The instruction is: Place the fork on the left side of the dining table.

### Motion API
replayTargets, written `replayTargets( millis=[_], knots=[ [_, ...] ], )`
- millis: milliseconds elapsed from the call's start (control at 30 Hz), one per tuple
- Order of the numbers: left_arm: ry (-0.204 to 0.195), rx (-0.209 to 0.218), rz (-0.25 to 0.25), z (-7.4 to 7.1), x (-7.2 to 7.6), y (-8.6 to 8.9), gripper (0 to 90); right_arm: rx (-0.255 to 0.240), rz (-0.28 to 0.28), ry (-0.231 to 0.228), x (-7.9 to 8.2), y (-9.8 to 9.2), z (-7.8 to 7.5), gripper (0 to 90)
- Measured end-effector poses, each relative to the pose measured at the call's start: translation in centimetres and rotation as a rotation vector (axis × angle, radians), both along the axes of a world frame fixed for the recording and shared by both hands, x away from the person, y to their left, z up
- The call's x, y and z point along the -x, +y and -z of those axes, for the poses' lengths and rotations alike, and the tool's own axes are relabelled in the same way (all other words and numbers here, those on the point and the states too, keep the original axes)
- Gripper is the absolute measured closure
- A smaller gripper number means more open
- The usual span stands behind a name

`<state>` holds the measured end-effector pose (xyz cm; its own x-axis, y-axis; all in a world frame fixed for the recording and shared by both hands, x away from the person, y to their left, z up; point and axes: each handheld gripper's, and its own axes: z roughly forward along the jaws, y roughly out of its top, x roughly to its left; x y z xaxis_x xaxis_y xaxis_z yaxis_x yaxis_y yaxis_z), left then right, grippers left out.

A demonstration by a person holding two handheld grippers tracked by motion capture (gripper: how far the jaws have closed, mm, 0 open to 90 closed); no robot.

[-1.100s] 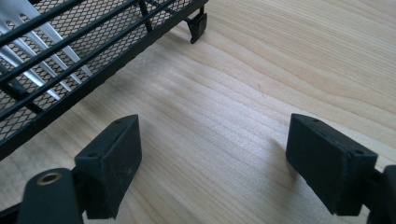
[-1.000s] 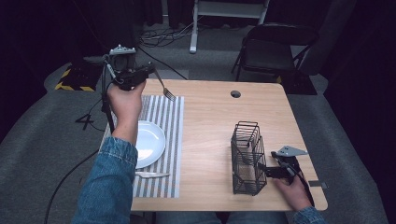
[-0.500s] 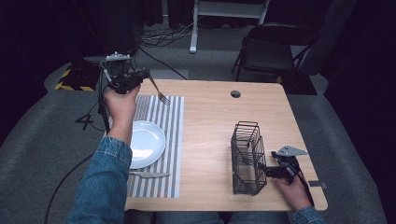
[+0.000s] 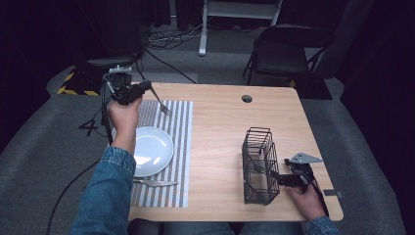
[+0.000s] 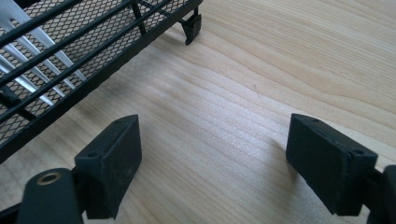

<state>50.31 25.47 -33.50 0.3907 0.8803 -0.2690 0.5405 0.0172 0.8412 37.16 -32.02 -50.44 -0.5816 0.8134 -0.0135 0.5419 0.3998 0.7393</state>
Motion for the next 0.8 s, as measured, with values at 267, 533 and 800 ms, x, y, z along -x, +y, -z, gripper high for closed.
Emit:
replayTargets(
  millis=[267, 533, 800],
  knots=[
    [0.048, 0.025, -0.035, 2.4, -1.2, 0.6, 85.8, 0.001, 0.007, 0.001, 0.0, 0.0, 0.0, 18.3],
    [0.076, 0.017, -0.030, 3.5, -1.3, 0.3, 85.8, 0.001, 0.007, 0.000, 0.0, 0.0, 0.0, 18.3],
    [0.094, -0.001, -0.020, 3.8, -1.4, -0.3, 85.7, 0.001, 0.007, 0.000, 0.0, 0.0, 0.0, 18.3]
  ],
)
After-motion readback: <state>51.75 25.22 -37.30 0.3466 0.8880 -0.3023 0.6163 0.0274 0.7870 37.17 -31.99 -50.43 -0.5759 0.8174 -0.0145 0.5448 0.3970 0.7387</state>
